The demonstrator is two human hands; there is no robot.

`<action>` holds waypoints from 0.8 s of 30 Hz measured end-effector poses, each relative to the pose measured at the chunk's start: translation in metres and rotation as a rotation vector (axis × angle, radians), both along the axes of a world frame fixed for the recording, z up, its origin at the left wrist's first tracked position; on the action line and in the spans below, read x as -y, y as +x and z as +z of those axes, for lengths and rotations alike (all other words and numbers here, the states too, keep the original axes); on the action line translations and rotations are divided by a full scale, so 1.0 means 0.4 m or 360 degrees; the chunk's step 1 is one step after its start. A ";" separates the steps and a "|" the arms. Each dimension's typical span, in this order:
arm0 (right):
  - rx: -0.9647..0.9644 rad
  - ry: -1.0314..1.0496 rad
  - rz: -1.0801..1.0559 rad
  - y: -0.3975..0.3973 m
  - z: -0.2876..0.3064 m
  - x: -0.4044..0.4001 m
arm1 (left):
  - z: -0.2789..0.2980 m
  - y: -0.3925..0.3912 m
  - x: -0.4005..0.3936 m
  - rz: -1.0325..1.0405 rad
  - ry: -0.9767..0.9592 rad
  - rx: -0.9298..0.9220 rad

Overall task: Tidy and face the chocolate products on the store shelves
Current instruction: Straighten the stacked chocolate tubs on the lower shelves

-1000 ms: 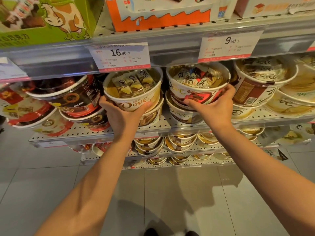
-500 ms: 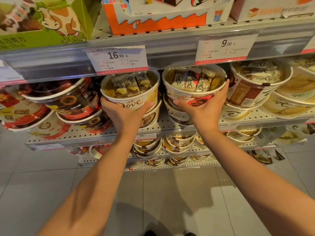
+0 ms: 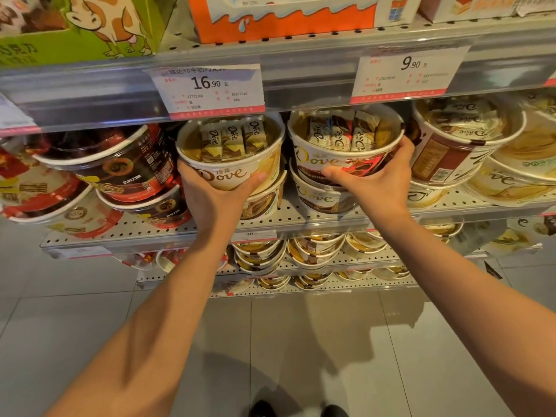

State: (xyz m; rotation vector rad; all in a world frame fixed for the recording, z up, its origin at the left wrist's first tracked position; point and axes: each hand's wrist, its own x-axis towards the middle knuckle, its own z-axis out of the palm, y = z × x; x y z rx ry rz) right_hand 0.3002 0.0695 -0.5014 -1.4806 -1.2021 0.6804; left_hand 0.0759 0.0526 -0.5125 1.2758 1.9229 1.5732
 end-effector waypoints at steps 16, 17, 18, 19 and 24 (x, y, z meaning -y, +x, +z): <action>-0.0132 -0.0031 -0.0204 -0.009 -0.050 0.122 | -0.026 0.082 0.094 0.0233 -0.0033 0.0879; -0.0230 -0.0114 -0.0218 -0.010 -0.049 0.121 | -0.017 0.076 0.093 0.0190 -0.0093 0.1084; -0.0368 -0.0235 -0.0198 -0.012 -0.045 0.115 | -0.013 0.068 0.090 0.0152 -0.0164 0.1194; -0.0513 -0.0364 -0.0159 -0.011 -0.040 0.106 | -0.005 0.061 0.086 0.0119 -0.0221 0.1236; -0.0849 -0.0613 0.0036 -0.001 -0.024 0.064 | 0.023 0.034 0.073 0.0069 -0.0295 0.1345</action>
